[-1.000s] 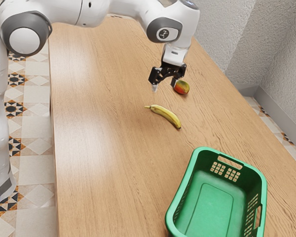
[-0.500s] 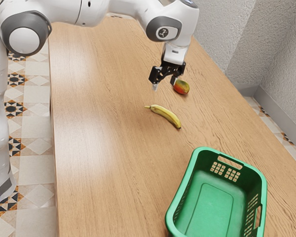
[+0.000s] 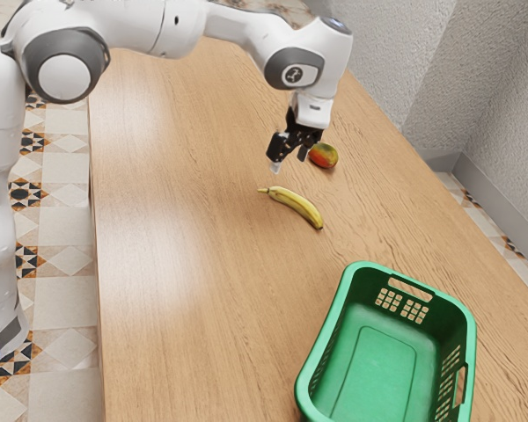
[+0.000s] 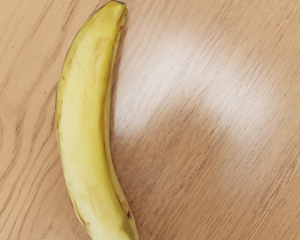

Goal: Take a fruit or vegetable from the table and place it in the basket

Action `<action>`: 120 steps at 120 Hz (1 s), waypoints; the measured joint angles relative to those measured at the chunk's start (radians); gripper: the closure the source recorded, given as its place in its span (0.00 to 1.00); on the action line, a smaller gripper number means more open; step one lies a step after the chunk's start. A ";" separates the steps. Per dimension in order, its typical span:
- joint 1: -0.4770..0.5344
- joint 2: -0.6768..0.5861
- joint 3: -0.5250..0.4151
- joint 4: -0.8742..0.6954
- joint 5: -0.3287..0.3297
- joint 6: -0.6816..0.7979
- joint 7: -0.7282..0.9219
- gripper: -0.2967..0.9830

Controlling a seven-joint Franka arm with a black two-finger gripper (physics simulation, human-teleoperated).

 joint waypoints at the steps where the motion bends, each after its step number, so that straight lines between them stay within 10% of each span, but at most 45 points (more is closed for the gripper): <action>1: 0.000 0.002 0.000 0.000 0.000 0.001 -0.001 0.23; 120: 0.010 0.131 0.006 0.020 -0.029 0.085 -0.145 0.23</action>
